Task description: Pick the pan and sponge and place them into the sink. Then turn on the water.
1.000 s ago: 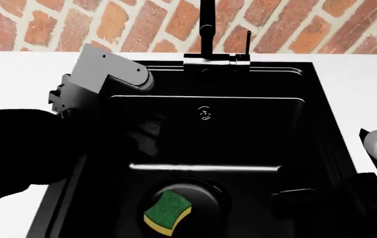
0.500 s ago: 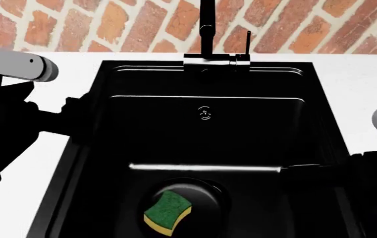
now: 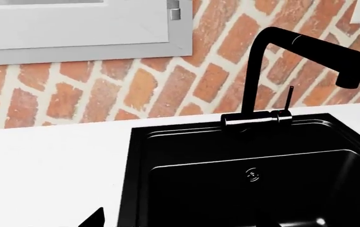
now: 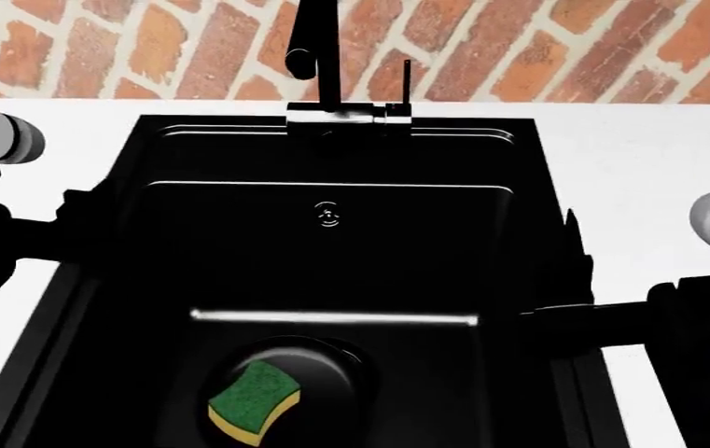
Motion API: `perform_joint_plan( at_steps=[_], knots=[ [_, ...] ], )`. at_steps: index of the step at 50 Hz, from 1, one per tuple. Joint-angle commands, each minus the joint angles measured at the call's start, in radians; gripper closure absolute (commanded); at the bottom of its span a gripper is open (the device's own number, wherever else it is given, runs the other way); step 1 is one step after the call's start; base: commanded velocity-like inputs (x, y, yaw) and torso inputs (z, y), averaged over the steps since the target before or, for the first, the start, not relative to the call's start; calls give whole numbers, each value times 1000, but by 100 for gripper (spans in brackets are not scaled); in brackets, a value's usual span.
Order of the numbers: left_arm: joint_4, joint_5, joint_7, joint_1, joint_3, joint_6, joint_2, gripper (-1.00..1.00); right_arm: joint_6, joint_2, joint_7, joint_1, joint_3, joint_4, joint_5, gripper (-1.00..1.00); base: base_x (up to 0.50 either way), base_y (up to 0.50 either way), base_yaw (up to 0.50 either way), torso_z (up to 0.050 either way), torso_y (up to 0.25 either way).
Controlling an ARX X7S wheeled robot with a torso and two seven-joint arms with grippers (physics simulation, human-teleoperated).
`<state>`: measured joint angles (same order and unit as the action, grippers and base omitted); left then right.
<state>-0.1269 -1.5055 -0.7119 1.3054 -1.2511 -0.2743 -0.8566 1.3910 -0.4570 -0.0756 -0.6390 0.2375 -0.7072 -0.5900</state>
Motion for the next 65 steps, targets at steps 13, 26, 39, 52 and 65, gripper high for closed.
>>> perform_joint_plan(
  at_steps=[13, 26, 39, 52, 65],
  knots=[
    [-22, 1, -4, -13, 19, 0, -35, -100, 21, 11, -20, -23, -10, -13, -17, -100, 140, 0, 0, 0, 0],
    [-18, 2, 7, -18, 21, 0, -39, -100, 23, 10, -26, -21, -6, -13, -29, -100, 243, 0, 0, 0, 1],
    [-18, 4, 6, -27, 22, 4, -38, -100, 26, 8, -33, -25, -11, -13, -40, -100, 243, 0, 0, 0, 2],
    [-24, 8, -6, -34, 29, 15, -43, -100, 19, 6, -39, -16, -7, -11, -48, -100, 231, 0, 0, 0, 2],
    [-21, 5, -1, -33, 28, 4, -39, -100, 27, 2, -44, -23, -8, -8, -63, -100, 179, 0, 0, 0, 1]
  ],
)
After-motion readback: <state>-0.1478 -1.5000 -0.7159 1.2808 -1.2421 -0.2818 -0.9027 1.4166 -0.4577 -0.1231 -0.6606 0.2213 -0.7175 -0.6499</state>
